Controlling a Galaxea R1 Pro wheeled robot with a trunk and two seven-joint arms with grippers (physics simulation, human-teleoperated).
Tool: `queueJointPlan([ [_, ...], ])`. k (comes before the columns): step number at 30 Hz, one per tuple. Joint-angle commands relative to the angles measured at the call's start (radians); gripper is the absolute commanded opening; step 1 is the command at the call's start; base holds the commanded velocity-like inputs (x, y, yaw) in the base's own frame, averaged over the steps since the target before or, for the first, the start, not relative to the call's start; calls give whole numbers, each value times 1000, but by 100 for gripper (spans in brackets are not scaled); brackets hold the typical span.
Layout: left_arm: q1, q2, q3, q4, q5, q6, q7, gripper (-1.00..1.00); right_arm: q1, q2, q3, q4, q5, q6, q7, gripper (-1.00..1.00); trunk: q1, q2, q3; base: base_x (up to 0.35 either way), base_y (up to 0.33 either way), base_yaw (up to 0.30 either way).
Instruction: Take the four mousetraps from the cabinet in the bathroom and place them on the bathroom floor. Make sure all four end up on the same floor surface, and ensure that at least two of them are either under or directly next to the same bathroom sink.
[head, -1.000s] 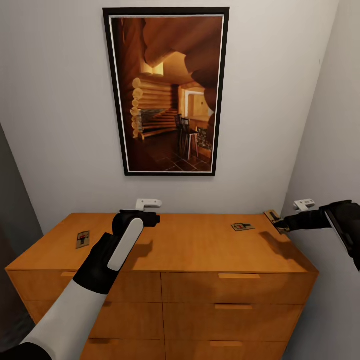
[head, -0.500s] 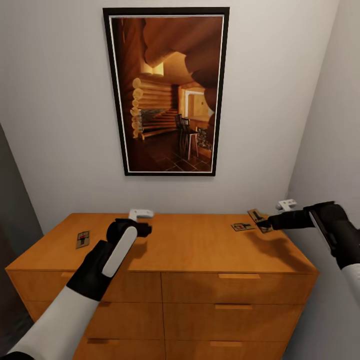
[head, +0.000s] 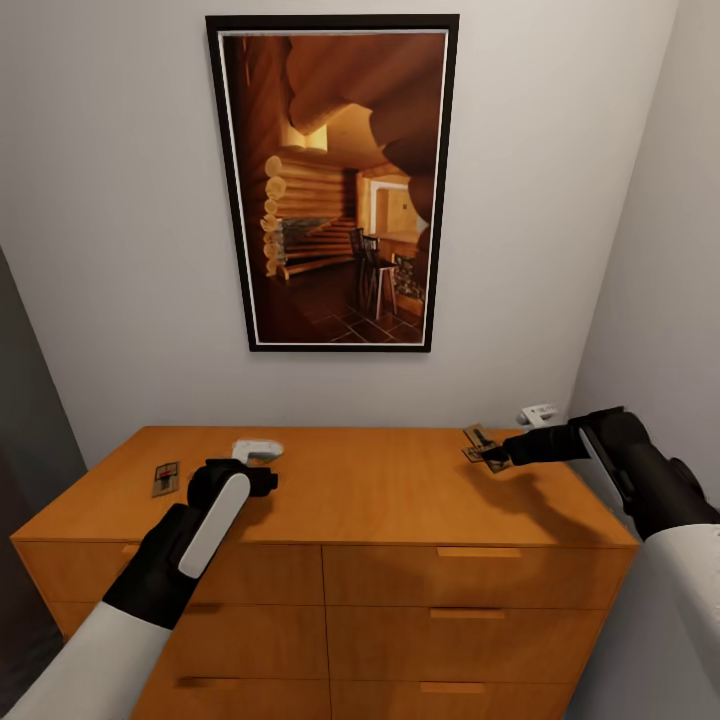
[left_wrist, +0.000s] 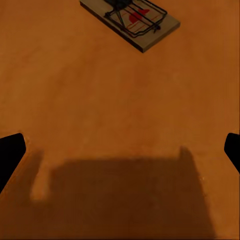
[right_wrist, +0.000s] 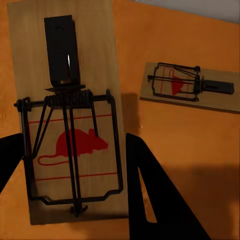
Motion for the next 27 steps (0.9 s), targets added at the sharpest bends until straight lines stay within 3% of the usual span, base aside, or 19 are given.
queueJointPlan([
  [1, 2, 7, 3, 1, 11, 2, 10, 100, -1, 5, 2, -1, 8, 3, 6, -100, 0, -1, -1, 0, 0, 0],
  [12, 2, 69, 65, 11, 6, 0, 10, 100, -1, 67, 19, 2, 10, 3, 4, -100, 0, -1, -1, 0, 0, 0],
  [13, 2, 115, 237, 11, 6, 0, 10, 100, -1, 85, 22, 3, 11, 3, 4, -100, 0, -1, -1, 0, 0, 0],
  [27, 1, 115, 242, 0, 5, 2, 13, 100, -1, 87, 42, 7, 10, 2, -3, -100, 0, -1, -1, 0, 0, 0],
])
